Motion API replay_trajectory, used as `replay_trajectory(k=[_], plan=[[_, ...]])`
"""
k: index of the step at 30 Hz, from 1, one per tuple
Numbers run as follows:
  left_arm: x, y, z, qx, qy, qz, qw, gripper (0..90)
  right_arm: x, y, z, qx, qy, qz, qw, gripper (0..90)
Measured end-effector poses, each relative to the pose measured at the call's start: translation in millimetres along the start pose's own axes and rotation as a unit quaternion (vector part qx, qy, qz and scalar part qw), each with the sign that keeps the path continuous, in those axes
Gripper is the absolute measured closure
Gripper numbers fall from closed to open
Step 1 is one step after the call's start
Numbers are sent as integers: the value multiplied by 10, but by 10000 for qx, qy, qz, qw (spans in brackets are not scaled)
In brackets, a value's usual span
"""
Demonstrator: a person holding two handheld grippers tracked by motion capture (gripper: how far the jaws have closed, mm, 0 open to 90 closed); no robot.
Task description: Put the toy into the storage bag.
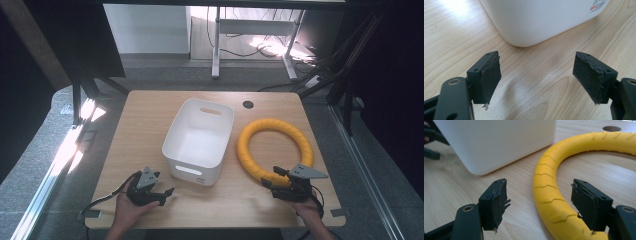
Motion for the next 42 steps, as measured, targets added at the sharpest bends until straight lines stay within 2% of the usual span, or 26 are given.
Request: replay_trajectory(k=[5, 10, 13, 16, 18, 19, 20, 22, 25, 28, 29, 30, 32, 33, 34, 37, 38, 39, 40, 41, 42], plan=[[6, -11, -3, -43, 49, -30, 10000, 227, -39, -43, -57, 84, 229, -293, 9993, 280], [16, 1, -6, -51, 99, -11, 9999, 227, -43, -27, -55, 232, 250, -461, 9984, 235], [20, 25, -8, -28, 127, 5, 9999, 227, -11, 27, -44, 193, 341, -510, 9979, 235], [41, 54, 3, -166, 191, 83, 9996, 227, 34, 65, -22, 119, 489, -583, 9970, 246], [53, 65, -10, -181, 219, 121, 9995, 227, 68, 81, 10, 32, 652, -703, 9954, 259], [53, 65, -10, -181, 219, 121, 9995, 227, 68, 81, 10, 32, 652, -703, 9954, 259], [52, 61, -14, -165, 206, 123, 9996, 227, 113, 90, 45, 24, 810, -917, 9925, 282], [47, 50, -1, -200, 206, 108, 9995, 227, 150, 83, 74, 11, 939, -1125, 9892, 289], [47, 46, 8, -246, 189, 114, 9995, 227, 220, 49, 127, 79, 1224, -1644, 9787, 295], [53, 65, 5, -241, 214, 145, 9994, 227, 295, 5, 184, 126, 1350, -2062, 9691, 297], [53, 65, 5, -241, 214, 145, 9994, 227, 295, 5, 184, 126, 1350, -2062, 9691, 297], [54, 71, 2, -232, 221, 146, 9994, 227, 326, -39, 226, 184, 1400, -2256, 9639, 299], [52, 64, 4, -232, 223, 136, 9994, 226, 331, -93, 258, 241, 1431, -2435, 9590, 299], [52, 64, 4, -232, 223, 136, 9994, 227, 331, -93, 258, 241, 1431, -2435, 9590, 299], [49, 52, 7, -241, 218, 115, 9994, 227, 307, -149, 270, 304, 1458, -2618, 9536, 299], [43, 40, 11, -240, 206, 89, 9995, 226, 233, -223, 257, 454, 1537, -2930, 9426, 299], [40, 34, 15, -242, 203, 78, 9995, 227, 197, -254, 254, 496, 1598, -3054, 9374, 299], [40, 33, 16, -246, 205, 81, 9995, 226, 177, -270, 254, 502, 1630, -3129, 9343, 298], [40, 33, 16, -246, 205, 81, 9995, 226, 177, -270, 254, 502, 1630, -3129, 9343, 298], [42, 33, 20, -260, 214, 89, 9994, 227, 128, -321, 256, 531, 1687, -3304, 9271, 299], [43, 35, 21, -263, 216, 92, 9994, 226, 115, -337, 256, 531, 1701, -3357, 9249, 303]])
Point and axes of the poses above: each handheld gripper's, and its own axes: y roughly backward along the jaws, x roughly out of its top, z roughly to its right, the point moved 6 cm from there along -y, roughly forward along the jaws, and after that the axes turned 3 degrees about x, right-handed, at the moved point
